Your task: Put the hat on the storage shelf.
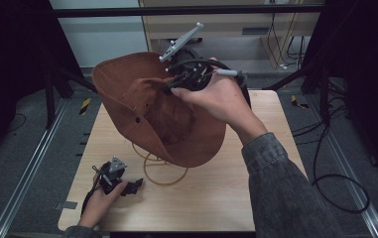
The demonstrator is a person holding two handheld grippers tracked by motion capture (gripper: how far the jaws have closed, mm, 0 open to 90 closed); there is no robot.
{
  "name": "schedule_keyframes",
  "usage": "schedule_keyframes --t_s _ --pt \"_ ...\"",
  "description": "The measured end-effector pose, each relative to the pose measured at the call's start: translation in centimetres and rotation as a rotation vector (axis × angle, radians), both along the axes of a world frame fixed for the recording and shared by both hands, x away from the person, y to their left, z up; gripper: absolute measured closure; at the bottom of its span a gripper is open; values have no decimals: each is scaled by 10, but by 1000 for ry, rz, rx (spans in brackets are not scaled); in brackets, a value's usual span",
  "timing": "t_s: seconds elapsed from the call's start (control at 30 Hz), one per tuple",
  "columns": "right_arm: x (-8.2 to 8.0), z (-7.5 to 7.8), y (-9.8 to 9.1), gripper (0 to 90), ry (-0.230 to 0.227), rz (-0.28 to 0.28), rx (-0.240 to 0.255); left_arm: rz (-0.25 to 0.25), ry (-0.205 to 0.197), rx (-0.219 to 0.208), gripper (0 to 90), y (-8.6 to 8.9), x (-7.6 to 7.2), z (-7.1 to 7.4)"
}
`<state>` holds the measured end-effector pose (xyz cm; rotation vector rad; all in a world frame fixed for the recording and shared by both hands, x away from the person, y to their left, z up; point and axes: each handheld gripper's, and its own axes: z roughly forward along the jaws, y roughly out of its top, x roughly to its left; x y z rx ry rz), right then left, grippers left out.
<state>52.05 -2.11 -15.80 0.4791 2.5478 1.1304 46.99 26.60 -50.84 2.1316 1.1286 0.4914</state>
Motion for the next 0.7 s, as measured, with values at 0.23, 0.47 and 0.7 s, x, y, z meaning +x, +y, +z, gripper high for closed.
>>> schedule_keyframes --t_s 0.23,0.47,0.7 --pt "-1 -3 10 891 10 19 -2 -1 1 0 0 0 0 0" --pt "0 -8 16 891 17 30 -4 0 1 -2 0 0 0 0" --pt "0 -11 20 891 25 37 -8 0 1 -2 0 0 0 0"
